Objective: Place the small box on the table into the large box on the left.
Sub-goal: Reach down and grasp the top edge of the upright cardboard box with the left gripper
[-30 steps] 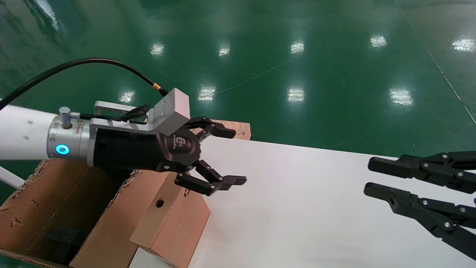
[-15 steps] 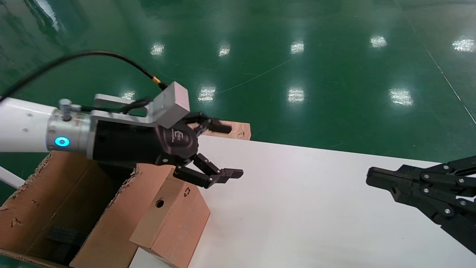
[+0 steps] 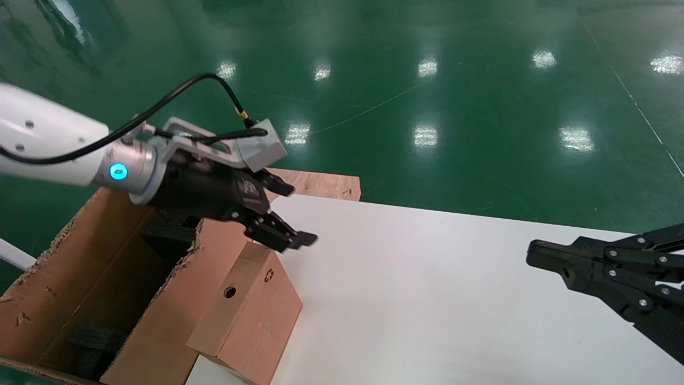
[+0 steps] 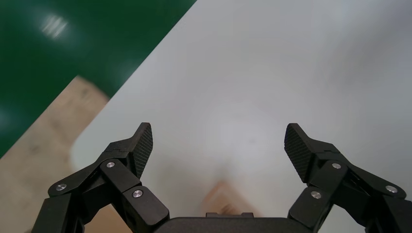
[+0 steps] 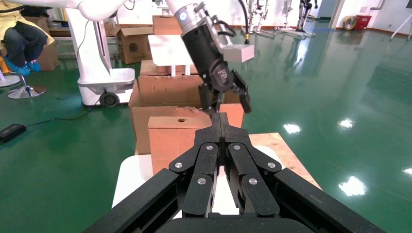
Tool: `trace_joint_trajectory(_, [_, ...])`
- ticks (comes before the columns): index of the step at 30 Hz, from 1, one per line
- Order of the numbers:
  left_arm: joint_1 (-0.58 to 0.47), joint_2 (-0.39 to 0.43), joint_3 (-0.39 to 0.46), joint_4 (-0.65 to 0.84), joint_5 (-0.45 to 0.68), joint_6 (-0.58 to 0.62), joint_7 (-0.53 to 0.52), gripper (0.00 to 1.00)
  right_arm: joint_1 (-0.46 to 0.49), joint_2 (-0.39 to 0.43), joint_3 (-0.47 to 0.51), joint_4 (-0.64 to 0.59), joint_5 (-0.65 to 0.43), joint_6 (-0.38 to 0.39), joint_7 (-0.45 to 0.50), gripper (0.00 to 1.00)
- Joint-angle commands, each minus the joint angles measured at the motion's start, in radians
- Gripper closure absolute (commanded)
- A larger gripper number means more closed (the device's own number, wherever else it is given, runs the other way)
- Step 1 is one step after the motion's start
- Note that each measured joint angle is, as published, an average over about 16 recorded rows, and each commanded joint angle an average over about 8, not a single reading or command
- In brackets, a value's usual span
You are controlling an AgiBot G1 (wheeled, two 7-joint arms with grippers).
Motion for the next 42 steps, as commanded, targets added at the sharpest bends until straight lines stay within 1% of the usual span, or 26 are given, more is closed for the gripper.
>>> trace_joint_trajectory(1, [-0.045,0.011,0.019,-0.001,0.051,0.033,-0.022,0.00,0.000,0.000,0.000,0.000,0.000,0.000,0.000,1.00])
trace_joint_trajectory(4, [-0.093,0.018,0.079,0.000,0.075,0.053,-0.060,0.00,0.000,0.000,0.000,0.000,0.000,0.000,0.000,1.00])
trace_joint_trajectory(7, [-0.133,0.020,0.156,0.001,0.075,0.063,-0.093,0.00,0.000,0.000,0.000,0.000,0.000,0.000,0.000,1.00])
trace_joint_trajectory(12, [-0.203,0.019,0.285,0.000,0.045,0.062,-0.123,0.00,0.000,0.000,0.000,0.000,0.000,0.000,0.000,1.00])
trace_joint_trajectory(18, [-0.280,0.007,0.398,-0.002,-0.008,0.056,-0.136,0.00,0.000,0.000,0.000,0.000,0.000,0.000,0.000,1.00])
trace_joint_trajectory(25, [-0.352,-0.016,0.509,-0.002,-0.075,0.057,-0.121,0.00,0.000,0.000,-0.001,0.000,0.000,0.000,0.000,1.00])
trace_joint_trajectory(32, [-0.395,-0.047,0.619,0.000,-0.206,0.058,-0.092,0.00,0.000,0.000,-0.001,0.000,0.001,0.000,0.000,1.00])
trace_joint_trajectory(38, [-0.430,-0.066,0.686,0.001,-0.274,0.052,-0.079,0.00,0.000,0.000,-0.001,0.000,0.001,0.000,-0.001,1.00])
trace_joint_trajectory(42, [-0.439,-0.070,0.699,0.002,-0.285,0.049,-0.078,0.00,0.000,0.000,-0.001,0.000,0.001,0.001,-0.001,1.00])
